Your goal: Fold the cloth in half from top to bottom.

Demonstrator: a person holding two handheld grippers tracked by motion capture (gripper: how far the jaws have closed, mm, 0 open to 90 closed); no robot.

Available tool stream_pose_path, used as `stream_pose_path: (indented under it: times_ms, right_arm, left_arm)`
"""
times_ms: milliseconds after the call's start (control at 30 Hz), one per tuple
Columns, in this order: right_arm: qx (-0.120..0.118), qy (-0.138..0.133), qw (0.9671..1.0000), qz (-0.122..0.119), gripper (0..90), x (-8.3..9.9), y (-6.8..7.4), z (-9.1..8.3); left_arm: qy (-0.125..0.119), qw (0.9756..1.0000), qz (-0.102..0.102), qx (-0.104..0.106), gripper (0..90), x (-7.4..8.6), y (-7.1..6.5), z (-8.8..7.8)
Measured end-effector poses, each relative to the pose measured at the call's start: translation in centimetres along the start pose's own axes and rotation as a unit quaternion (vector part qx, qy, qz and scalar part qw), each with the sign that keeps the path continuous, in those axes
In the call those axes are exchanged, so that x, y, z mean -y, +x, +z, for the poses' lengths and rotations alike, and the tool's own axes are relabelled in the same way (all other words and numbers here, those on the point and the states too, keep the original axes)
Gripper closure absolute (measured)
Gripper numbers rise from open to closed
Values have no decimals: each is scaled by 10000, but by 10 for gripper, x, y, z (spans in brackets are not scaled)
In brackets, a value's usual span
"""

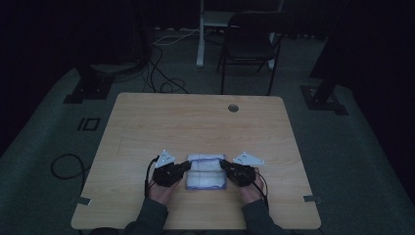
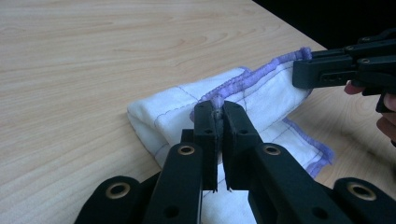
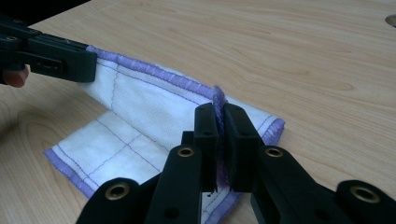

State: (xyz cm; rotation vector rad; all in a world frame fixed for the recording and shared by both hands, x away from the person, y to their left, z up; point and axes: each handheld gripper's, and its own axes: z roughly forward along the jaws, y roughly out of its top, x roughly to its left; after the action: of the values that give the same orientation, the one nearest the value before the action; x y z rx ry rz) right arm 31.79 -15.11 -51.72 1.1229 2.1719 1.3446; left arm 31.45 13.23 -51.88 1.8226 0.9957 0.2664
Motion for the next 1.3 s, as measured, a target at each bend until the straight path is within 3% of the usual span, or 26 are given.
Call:
stream_pose_path:
  times_ms: [500,867,1033,1300]
  right_arm:
    - [-37,154,9999,19,849,10,4,2]
    - [-97,312,9994,61,818,18,4,-2]
    - [-111,156,9997,170,708,16,2,-10]
    - [-124,-57,9998,171,668,10,0,-22]
  left_arm:
    - [121,9999,-68,9,854,10,0,1]
    - [275,9995,-66,151,802,18,-3,-3]
    - [328,9991,-38,255,754,20,-7,-8]
    - [311,9987,-49,389,700,26,-12,-21]
